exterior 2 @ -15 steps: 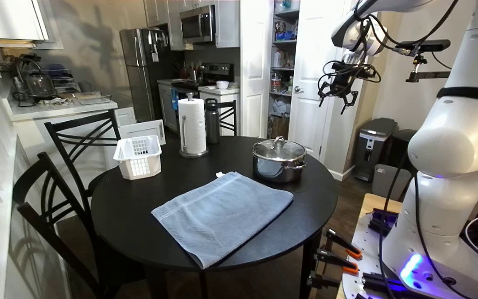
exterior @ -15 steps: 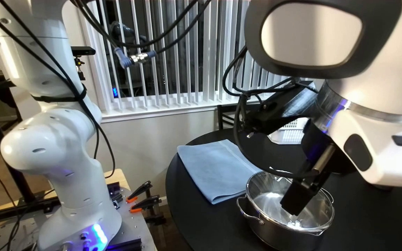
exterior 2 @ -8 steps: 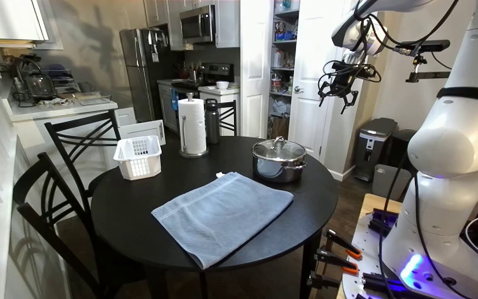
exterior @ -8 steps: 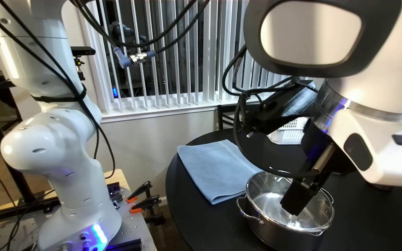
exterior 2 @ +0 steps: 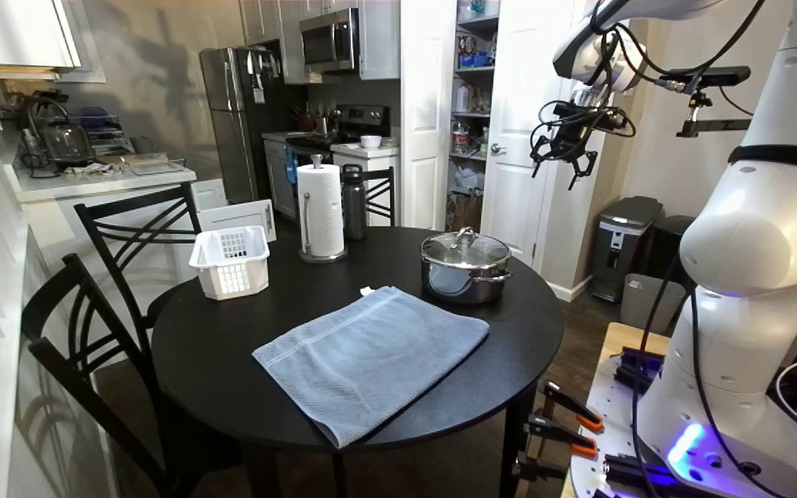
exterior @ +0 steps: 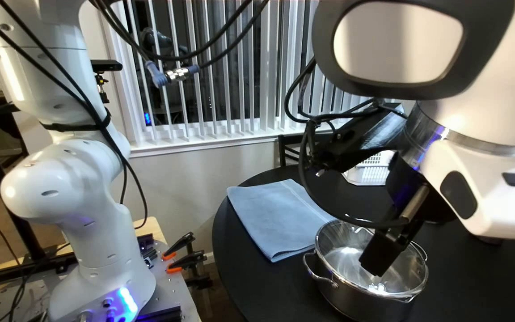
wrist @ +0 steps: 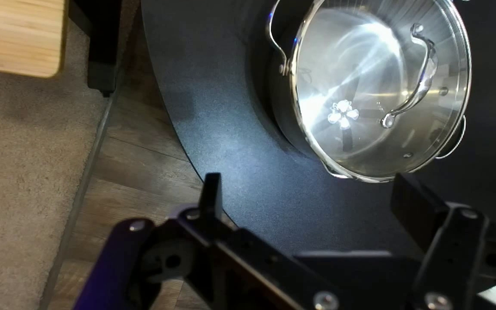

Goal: Remove the glass lid from the silver pot.

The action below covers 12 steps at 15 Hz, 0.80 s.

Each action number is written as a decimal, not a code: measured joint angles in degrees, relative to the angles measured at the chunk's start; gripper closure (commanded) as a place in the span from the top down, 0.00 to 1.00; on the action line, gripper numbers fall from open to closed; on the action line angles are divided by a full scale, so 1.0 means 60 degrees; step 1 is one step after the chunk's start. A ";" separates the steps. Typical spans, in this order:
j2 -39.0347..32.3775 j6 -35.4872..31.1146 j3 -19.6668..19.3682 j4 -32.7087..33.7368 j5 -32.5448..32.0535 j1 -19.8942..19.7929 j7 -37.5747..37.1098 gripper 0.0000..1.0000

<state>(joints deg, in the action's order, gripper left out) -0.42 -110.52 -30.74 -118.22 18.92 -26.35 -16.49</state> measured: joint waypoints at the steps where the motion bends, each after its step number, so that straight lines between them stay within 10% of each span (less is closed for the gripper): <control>1: 0.0000 0.0000 0.0000 0.0000 0.0000 0.0000 0.0000 1.00; 12: -0.0001 -0.0108 0.0204 0.0006 0.0038 0.0066 -0.0303 1.00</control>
<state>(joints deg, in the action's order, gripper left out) -0.43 -111.17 -29.52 -118.19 19.15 -25.96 -18.30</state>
